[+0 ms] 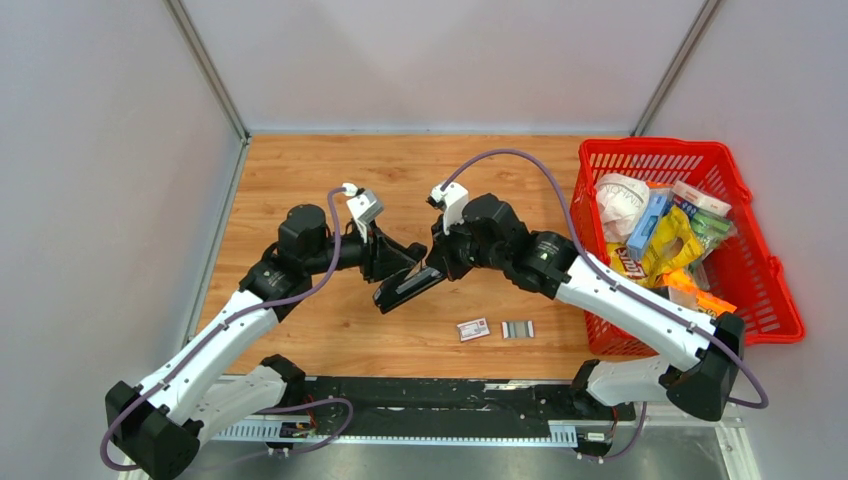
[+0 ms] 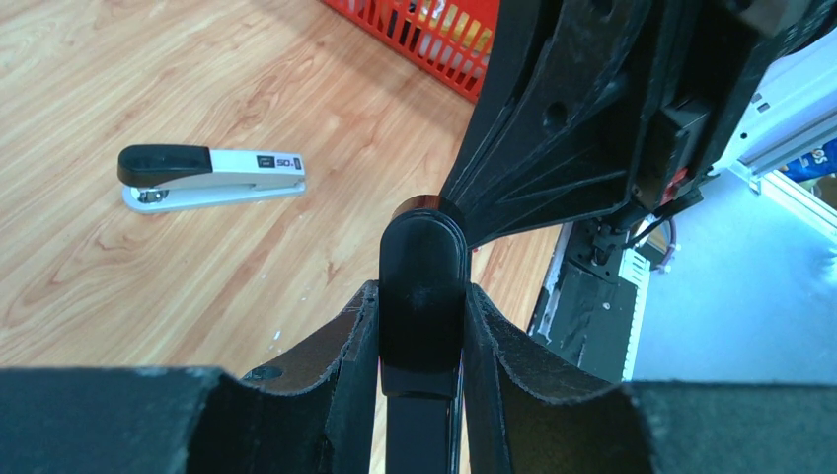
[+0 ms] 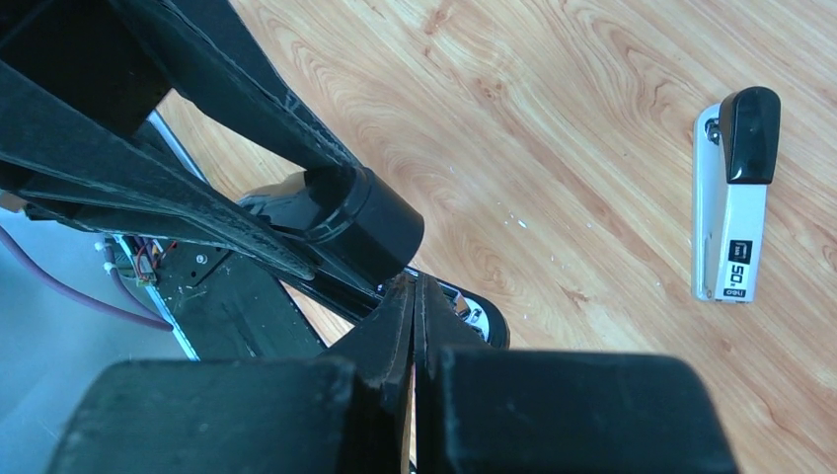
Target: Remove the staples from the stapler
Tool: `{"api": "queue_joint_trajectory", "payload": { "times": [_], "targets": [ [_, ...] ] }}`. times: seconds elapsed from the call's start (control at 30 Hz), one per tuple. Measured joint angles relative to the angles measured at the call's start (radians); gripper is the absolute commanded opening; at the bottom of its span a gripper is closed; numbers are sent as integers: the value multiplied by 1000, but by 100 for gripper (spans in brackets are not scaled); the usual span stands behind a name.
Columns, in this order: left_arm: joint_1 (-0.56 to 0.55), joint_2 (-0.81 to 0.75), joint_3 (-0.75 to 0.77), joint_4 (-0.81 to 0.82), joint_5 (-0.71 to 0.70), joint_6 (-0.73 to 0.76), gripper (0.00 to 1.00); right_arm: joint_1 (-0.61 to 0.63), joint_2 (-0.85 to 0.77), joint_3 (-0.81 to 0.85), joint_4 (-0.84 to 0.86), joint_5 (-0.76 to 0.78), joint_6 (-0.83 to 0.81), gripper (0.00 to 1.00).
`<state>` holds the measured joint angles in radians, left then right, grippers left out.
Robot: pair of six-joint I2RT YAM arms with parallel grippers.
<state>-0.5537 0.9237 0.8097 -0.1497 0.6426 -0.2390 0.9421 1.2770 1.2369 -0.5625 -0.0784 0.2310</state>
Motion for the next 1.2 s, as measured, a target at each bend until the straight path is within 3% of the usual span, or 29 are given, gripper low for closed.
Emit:
{"api": "queue_joint_trajectory", "payload": {
  "times": [0.53, 1.2],
  "targets": [
    [-1, -16, 0, 20, -60, -55, 0, 0, -37, -153, 90, 27, 36, 0],
    [-1, -89, -67, 119, -273, -198, 0, 42, 28, -255, 288, 35, 147, 0]
  ]
}}
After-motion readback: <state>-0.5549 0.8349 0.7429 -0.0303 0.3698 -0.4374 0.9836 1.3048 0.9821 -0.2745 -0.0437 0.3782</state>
